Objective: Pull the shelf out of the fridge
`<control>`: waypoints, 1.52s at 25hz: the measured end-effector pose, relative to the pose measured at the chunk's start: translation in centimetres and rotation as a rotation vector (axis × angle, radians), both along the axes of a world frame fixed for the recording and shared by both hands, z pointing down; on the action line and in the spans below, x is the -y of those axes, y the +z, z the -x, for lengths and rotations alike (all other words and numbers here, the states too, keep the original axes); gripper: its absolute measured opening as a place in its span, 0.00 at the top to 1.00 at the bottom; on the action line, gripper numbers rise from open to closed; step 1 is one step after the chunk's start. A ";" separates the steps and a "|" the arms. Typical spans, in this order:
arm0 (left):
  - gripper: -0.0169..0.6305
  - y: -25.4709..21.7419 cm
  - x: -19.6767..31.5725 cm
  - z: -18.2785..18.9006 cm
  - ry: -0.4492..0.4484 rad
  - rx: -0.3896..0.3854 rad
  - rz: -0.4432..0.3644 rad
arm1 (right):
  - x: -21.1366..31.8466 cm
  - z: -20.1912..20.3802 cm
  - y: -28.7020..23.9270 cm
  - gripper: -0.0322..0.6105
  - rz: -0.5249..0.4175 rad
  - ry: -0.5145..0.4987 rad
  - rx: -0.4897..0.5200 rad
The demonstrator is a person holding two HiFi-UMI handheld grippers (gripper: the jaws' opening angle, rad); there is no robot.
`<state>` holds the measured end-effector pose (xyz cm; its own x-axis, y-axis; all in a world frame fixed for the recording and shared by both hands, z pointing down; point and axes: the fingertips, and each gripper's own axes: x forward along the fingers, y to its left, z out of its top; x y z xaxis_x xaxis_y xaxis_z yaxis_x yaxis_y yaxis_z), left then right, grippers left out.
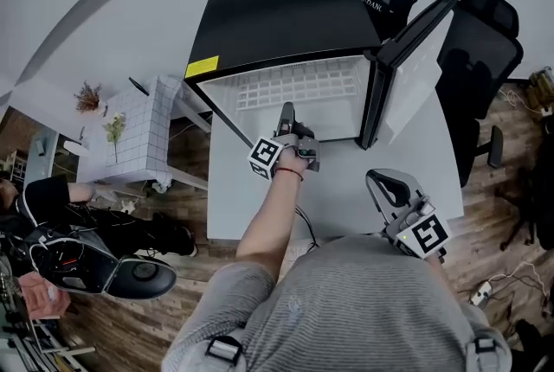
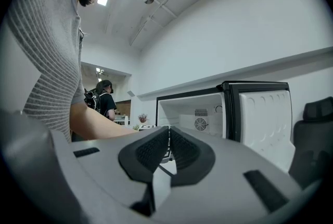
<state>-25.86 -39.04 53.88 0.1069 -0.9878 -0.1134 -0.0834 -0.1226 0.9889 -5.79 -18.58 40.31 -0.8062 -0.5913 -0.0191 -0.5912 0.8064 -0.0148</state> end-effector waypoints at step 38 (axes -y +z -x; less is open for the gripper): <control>0.74 2.6 7.6 1.8 -0.052 -0.033 0.075 | 0.6 -2.3 0.6 0.93 0.031 0.093 -0.010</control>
<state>-27.65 -46.62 56.45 0.0525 -0.9978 -0.0417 -0.0548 -0.0445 0.9975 -3.44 -19.14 40.88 -0.7477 -0.6639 0.0084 -0.6638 0.7472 -0.0323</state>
